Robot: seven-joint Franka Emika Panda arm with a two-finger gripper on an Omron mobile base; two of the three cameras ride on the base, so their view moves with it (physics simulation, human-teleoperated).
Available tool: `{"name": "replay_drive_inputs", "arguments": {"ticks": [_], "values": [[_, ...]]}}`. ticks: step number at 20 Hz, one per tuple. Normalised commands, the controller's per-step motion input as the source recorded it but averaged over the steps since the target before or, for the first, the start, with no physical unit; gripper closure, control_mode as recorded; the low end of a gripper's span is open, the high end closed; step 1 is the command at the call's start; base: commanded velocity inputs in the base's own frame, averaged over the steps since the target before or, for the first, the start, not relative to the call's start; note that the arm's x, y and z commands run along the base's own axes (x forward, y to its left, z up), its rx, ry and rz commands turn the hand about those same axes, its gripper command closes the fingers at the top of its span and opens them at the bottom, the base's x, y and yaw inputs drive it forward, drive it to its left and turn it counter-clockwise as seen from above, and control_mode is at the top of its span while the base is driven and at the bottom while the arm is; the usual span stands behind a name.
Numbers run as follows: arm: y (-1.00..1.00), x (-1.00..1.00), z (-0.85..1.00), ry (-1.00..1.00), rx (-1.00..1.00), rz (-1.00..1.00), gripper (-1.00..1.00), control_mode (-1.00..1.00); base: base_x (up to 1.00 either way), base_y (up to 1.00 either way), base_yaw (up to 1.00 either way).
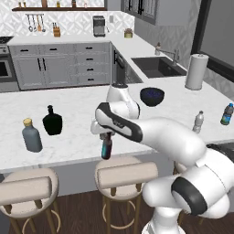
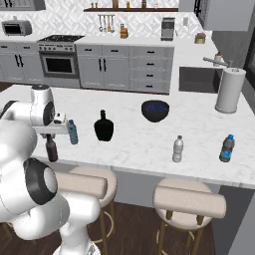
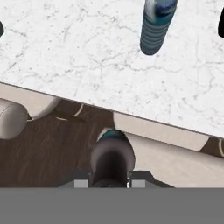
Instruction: Move the plastic bottles in the middle to the plastics group, and the glass bottles in the middle to the glass group.
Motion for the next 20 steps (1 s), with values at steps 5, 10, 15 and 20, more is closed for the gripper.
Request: {"name": "replay_drive_inputs", "arguments": {"ticks": [5, 10, 15, 20], "values": [[1.0, 0.36, 0.04, 0.0, 0.0, 0.0, 1.0, -1.0, 0.0, 0.0, 0.0], [0.91, 0.61, 0.12, -0.02, 0.0, 0.0, 1.0, -1.0, 0.0, 0.0, 0.0], [0.57, 0.54, 0.01, -0.09, -0.03, 0.0, 1.0, -1.0, 0.0, 0.0, 0.0], [0.32, 0.44, -0.11, -0.11, -0.01, 0.0, 1.0, -1.0, 0.0, 0.0, 0.0]]}}
